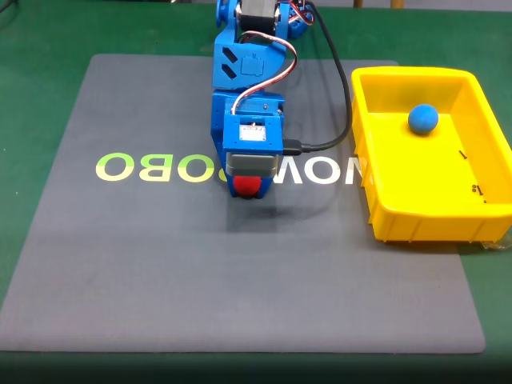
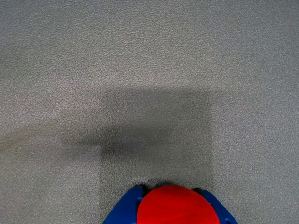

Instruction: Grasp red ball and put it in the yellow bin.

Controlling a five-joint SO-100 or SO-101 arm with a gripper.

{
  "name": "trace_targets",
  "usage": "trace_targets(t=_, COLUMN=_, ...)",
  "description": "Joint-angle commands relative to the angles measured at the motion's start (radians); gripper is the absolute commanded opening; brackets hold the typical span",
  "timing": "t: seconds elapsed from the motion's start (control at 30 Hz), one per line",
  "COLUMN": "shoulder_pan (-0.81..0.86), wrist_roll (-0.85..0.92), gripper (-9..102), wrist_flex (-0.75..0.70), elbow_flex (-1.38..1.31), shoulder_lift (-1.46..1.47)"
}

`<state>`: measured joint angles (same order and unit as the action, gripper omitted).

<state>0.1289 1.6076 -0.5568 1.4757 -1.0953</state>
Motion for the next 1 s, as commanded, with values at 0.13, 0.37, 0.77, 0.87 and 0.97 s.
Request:
trace_targets(t=0.13, shoulder_pan=0.025, wrist_roll=0.011, gripper=0, wrist_flex=-0.029, elbow_flex=-0.044, shoulder_lift=-0.138)
trace_targets(t=0.37, shoulder_pan=-0.014, wrist_roll=-0.008, gripper=0, wrist_flex=-0.058, elbow_flex=-0.018, shoulder_lift=-0.339)
trace_targets(t=0.77, shoulder_pan=-0.33, wrist_roll=-0.13, gripper=0, wrist_flex=-0.052, elbow_flex=0.106, shoulder_lift=-0.563)
trace_targets(t=0.87, shoulder_pan=-0.425, wrist_roll=-0.169, gripper=0, wrist_flex=-0.054, elbow_flex=0.123, shoulder_lift=-0.577)
trace_targets(t=0.97, shoulder_pan=-0.514, wrist_roll=-0.193, gripper=0, wrist_flex=-0.051, elbow_flex=0.153, shoulder_lift=-0.594)
